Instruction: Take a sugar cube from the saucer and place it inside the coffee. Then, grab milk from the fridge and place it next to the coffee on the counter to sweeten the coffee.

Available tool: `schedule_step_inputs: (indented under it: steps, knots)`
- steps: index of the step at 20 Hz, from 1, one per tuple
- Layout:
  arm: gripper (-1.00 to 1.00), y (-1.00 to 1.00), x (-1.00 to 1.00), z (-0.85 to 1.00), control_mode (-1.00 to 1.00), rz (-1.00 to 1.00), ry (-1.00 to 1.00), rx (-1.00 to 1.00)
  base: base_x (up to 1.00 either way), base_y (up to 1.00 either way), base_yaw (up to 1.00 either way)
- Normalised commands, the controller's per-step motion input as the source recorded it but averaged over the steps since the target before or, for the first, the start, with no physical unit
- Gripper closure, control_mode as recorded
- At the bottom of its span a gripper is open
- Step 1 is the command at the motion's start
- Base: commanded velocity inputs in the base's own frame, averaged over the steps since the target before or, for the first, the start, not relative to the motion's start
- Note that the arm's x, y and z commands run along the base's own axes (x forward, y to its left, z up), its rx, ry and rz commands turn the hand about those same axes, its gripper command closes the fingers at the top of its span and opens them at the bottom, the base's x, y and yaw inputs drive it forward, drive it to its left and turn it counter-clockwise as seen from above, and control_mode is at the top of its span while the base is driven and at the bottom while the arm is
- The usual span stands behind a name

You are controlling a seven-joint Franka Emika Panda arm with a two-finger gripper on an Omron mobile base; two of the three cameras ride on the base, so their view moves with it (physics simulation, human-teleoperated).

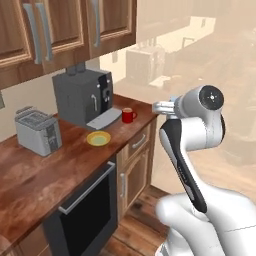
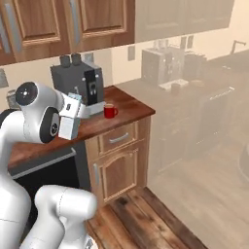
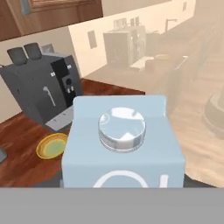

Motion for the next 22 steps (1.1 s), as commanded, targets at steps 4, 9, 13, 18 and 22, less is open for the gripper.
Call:
schedule_step_inputs:
  steps: [4,9,13,18,22]
  knots:
    - [1.0,0.0,0.0,0.0,1.0,0.0,0.0,0.0,0.74,0.0,0.23]
    - [1.0,0.0,0.0,0.0,1.0,0.0,0.0,0.0,0.44,0.0,0.24]
    - [1.0,0.0,0.0,0.0,1.0,0.0,0.0,0.0,0.39,-0.01,0.24]
    - [1.0,0.0,0.0,0.0,1.0,0.0,0.0,0.0,0.51,-0.18,0.22]
    - [1.0,0.0,0.0,0.0,1.0,0.0,0.0,0.0,0.56,-0.38,0.21]
